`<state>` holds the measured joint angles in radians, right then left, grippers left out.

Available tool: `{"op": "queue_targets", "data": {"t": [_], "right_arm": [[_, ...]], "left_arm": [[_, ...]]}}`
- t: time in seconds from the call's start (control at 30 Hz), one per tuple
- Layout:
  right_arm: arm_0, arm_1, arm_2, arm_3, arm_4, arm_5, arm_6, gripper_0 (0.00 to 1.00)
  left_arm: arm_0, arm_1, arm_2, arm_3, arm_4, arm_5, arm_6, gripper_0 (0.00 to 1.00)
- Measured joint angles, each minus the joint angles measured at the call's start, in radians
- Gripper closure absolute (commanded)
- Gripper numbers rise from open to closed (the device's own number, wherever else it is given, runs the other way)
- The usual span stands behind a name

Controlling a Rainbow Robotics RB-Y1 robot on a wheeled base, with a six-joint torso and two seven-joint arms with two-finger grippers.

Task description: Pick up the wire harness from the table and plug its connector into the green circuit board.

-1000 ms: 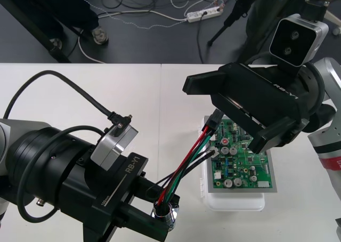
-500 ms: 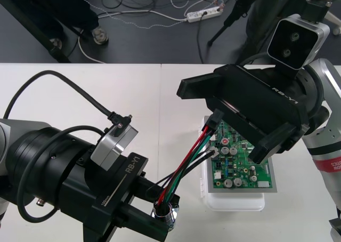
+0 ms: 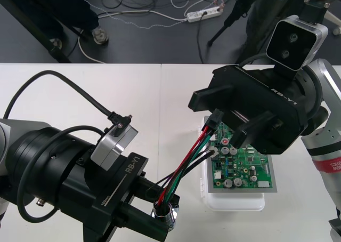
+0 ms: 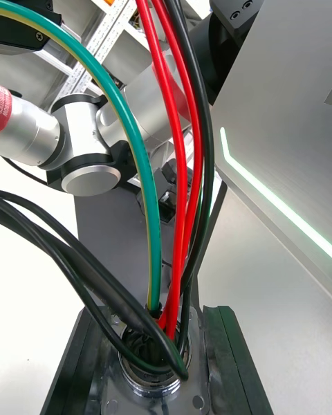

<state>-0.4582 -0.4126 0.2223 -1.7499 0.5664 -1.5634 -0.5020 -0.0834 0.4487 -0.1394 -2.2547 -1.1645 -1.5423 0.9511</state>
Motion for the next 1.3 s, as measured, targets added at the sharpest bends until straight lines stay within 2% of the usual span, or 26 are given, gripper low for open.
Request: {"op": "queue_targets", "data": {"t": [0.83, 0.87, 0.9, 0.93, 0.97, 1.3], "right_arm": [[0.009, 0.000, 0.000, 0.000, -0.001, 0.000, 0.000, 1.00], [0.010, 0.000, 0.000, 0.000, -0.001, 0.000, 0.000, 1.00], [0.010, 0.000, 0.000, 0.000, -0.001, 0.000, 0.000, 1.00], [0.010, 0.000, 0.000, 0.000, -0.001, 0.000, 0.000, 1.00], [0.010, 0.000, 0.000, 0.000, -0.001, 0.000, 0.000, 1.00], [0.011, 0.000, 0.000, 0.000, -0.001, 0.000, 0.000, 1.00]], "left_arm": [[0.000, 0.000, 0.000, 0.000, 0.006, 0.000, 0.000, 1.00], [0.000, 0.000, 0.000, 0.000, 0.007, 0.000, 0.000, 0.89], [0.000, 0.000, 0.000, 0.000, 0.008, 0.000, 0.000, 0.71], [0.000, 0.000, 0.000, 0.000, 0.009, 0.000, 0.000, 0.30], [0.000, 0.000, 0.000, 0.000, 0.009, 0.000, 0.000, 0.00], [0.000, 0.000, 0.000, 0.000, 0.011, 0.000, 0.000, 0.00]]}}
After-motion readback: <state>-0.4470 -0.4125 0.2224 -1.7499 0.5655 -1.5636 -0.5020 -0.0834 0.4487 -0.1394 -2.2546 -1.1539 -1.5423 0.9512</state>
